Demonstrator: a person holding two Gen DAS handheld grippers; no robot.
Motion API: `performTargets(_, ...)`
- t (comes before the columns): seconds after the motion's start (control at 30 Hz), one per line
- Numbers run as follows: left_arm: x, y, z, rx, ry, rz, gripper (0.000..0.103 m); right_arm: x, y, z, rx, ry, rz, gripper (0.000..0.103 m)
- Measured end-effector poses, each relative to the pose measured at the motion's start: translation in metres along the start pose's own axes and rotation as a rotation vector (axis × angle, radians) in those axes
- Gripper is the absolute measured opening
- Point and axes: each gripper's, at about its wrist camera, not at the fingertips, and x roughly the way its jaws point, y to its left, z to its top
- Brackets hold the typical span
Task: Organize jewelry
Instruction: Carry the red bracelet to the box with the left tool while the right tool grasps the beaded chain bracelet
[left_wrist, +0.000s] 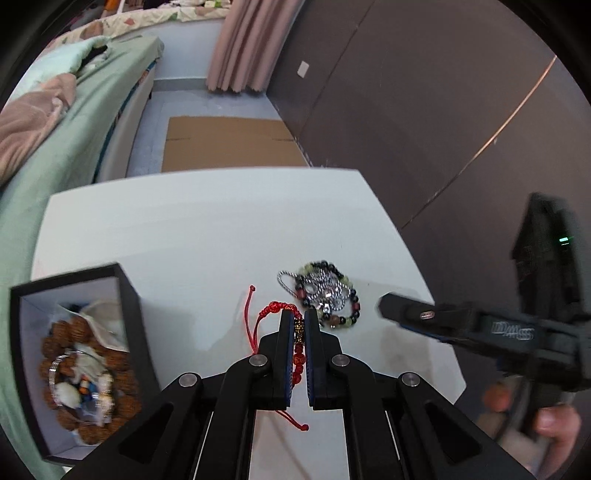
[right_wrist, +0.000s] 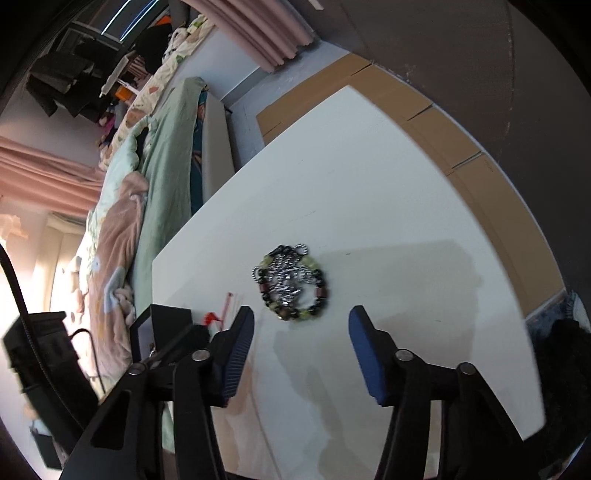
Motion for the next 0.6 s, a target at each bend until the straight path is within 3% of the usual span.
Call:
performTargets(0.07,-0.008,0.003,0.002,-0.004,-0.010,-0.008,0.005,0.007,0.003,0.002,0.003,0.009,0.007,0.042)
performTargets(0.3,-0.036,0.013,0.009,-0.017,-0.055,-0.028,0.005,0.027,0.015,0.006,0.006,0.029,-0.001,0.034)
performTargets(0.47,-0.060,0.024,0.013,-0.030,-0.096,-0.030,0.005,0.045,0.020,0.009,0.016,0.054,-0.021,0.014)
performTargets(0.6,-0.076,0.036,0.013,-0.049,-0.126,-0.025,0.005,0.048,0.026,0.013,0.006,0.022,-0.066,0.007)
